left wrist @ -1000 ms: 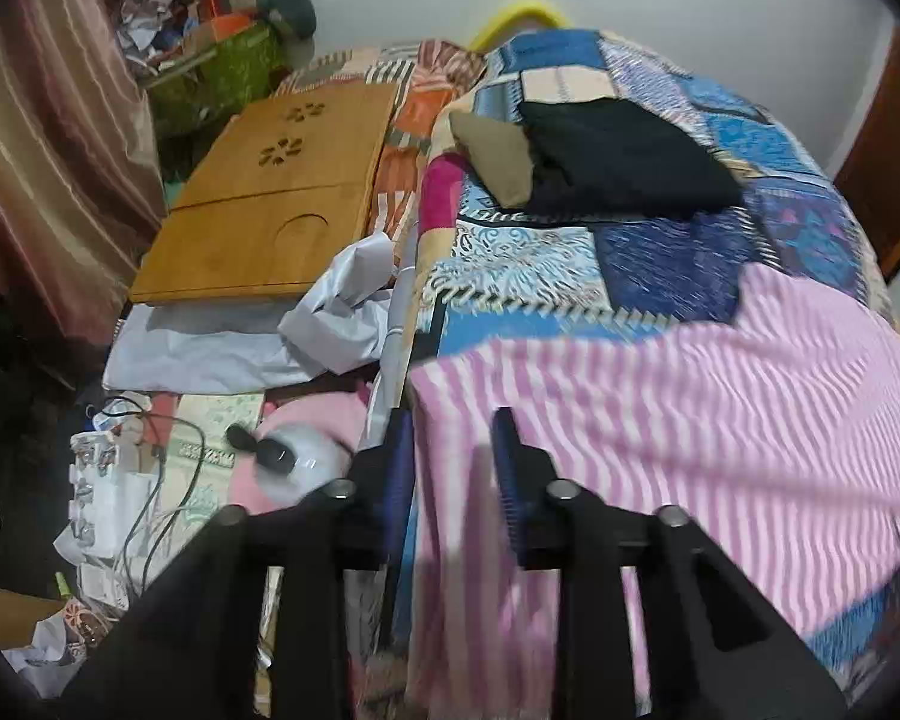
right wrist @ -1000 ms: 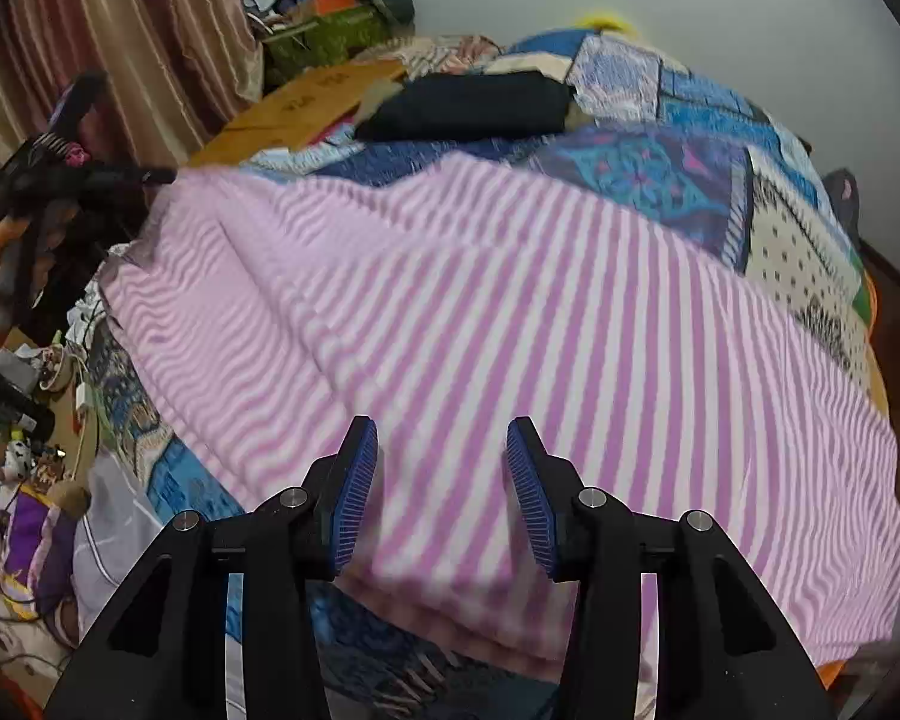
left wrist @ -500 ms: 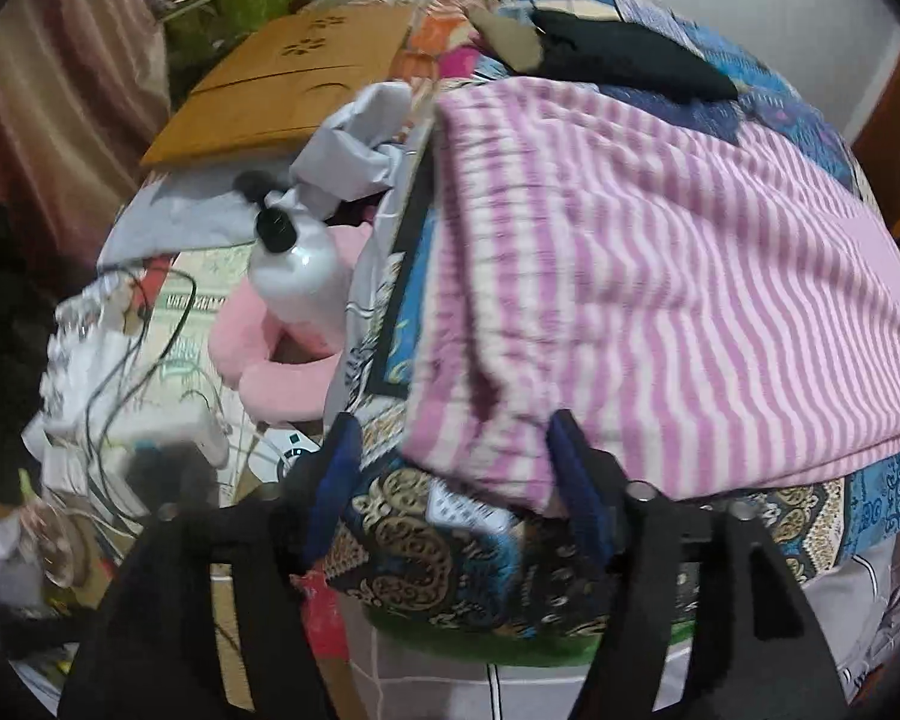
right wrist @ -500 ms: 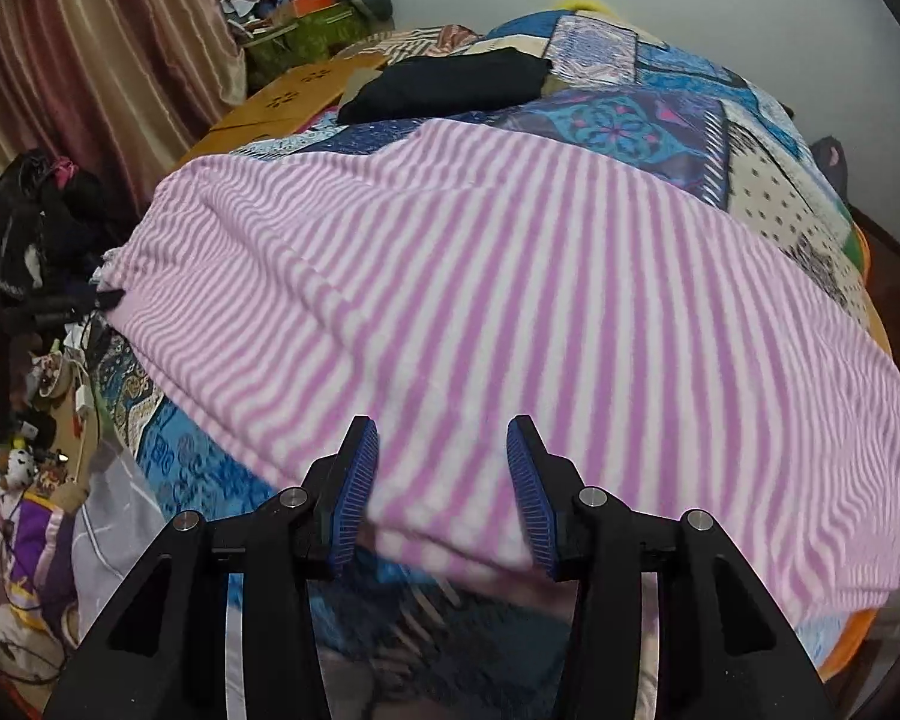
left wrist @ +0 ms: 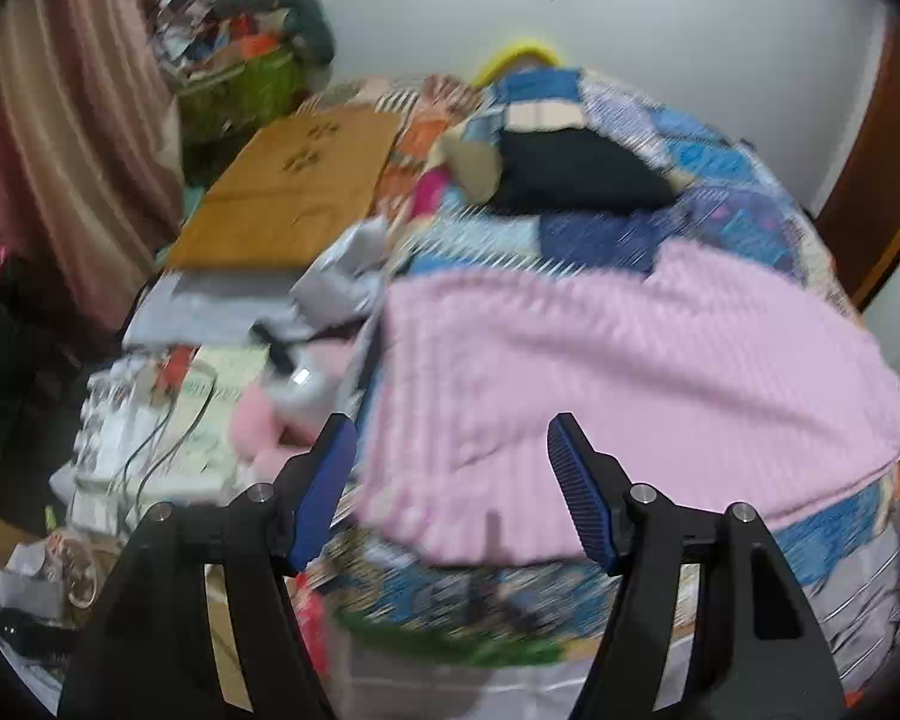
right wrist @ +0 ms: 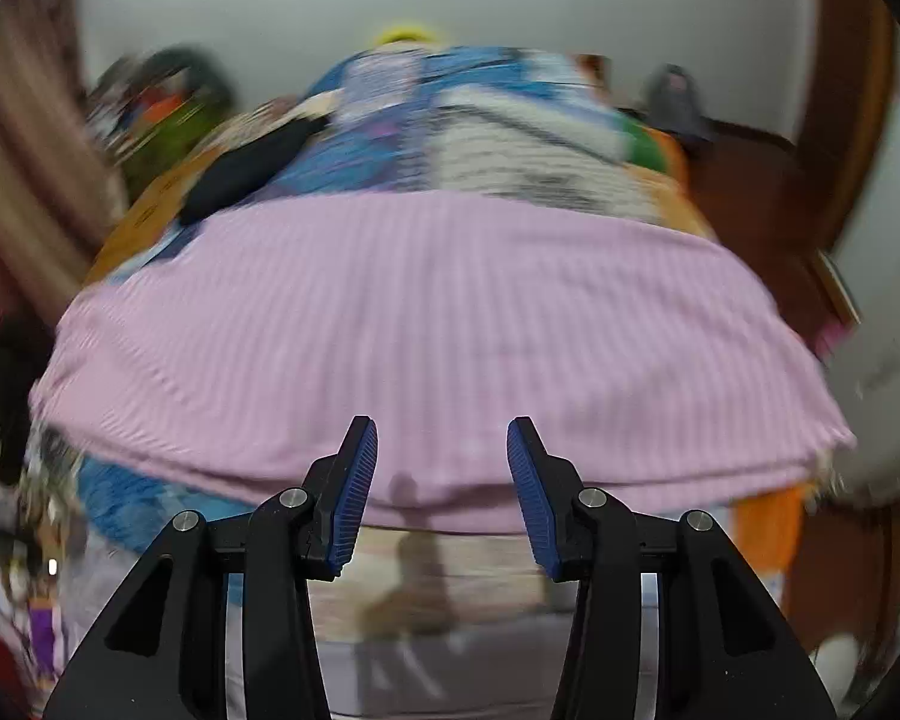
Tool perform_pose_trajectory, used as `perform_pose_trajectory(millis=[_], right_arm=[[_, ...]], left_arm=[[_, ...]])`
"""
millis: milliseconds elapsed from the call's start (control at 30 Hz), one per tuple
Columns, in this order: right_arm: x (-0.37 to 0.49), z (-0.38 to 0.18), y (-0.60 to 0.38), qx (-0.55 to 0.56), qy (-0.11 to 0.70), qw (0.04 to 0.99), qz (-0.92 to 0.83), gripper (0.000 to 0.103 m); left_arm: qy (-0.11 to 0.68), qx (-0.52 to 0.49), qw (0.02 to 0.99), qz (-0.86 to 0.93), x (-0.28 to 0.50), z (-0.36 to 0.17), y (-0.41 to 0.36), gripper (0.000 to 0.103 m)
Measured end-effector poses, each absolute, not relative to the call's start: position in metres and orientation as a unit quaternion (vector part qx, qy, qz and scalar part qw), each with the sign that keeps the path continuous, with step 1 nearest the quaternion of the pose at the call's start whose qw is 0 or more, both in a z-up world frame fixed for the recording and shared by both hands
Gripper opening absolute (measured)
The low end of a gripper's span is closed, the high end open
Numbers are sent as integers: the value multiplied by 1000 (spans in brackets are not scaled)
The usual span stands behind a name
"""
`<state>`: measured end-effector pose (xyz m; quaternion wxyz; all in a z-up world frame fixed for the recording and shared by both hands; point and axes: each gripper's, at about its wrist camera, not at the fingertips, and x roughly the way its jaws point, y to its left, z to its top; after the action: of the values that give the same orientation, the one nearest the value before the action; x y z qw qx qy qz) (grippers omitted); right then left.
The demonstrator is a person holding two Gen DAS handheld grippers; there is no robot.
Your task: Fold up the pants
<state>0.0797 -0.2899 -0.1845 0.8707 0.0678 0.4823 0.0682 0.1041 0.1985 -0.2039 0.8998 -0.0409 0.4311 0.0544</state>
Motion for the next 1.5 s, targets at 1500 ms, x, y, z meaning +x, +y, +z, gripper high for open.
perform_pose_trajectory(millis=[1500], right_arm=[[80,-242,-518,83,483,862,-128,12]], left_arm=[[472,27,880,44,181,-250,9,76]])
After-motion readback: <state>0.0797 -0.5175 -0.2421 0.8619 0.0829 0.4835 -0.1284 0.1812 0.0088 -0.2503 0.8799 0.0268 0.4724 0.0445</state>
